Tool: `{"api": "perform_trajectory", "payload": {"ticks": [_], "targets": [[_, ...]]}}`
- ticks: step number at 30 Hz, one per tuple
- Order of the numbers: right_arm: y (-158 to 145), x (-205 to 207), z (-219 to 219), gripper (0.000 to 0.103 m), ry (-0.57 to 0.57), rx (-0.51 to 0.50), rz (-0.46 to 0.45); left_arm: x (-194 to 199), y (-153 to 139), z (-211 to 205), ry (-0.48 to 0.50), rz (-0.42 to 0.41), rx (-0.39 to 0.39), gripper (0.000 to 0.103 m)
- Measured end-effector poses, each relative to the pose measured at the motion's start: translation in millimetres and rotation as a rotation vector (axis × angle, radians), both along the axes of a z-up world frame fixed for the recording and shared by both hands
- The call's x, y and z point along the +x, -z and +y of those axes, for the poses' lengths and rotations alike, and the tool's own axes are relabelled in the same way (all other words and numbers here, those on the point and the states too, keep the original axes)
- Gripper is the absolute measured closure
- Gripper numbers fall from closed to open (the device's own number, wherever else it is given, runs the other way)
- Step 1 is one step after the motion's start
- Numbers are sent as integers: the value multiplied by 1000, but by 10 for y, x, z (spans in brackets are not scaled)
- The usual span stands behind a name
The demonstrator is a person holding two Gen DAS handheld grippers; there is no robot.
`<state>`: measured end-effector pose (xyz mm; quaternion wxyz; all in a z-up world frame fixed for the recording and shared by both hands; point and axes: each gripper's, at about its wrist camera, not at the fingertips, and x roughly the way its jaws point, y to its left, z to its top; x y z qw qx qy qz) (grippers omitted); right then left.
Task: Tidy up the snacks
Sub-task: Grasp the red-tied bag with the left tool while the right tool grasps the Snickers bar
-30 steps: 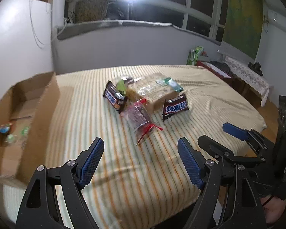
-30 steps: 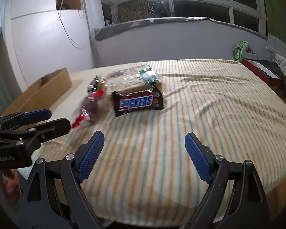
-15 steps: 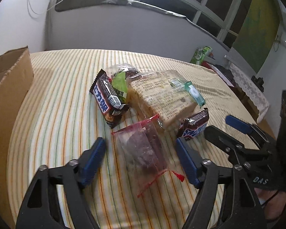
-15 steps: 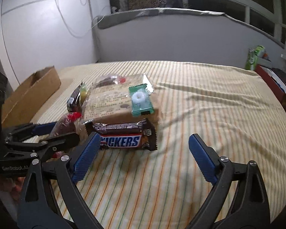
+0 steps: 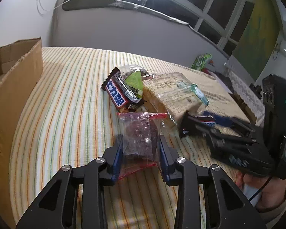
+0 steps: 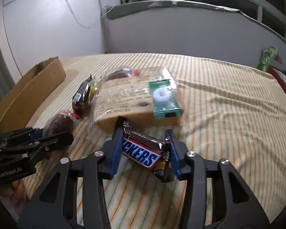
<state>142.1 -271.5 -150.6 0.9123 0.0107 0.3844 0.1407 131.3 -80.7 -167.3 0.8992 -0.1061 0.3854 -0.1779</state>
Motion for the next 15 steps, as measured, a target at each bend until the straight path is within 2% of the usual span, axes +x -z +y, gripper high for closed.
{"api": "perform_trajectory", "payload": {"ticks": [8,15], "targets": [[-7,-62,-59,59,6,40,-29,-13,11,2,-2,-10,-20,73],[0,-43,-100,59,6,65,-28,-38,20,-42,-1,-25,-7,73]]}}
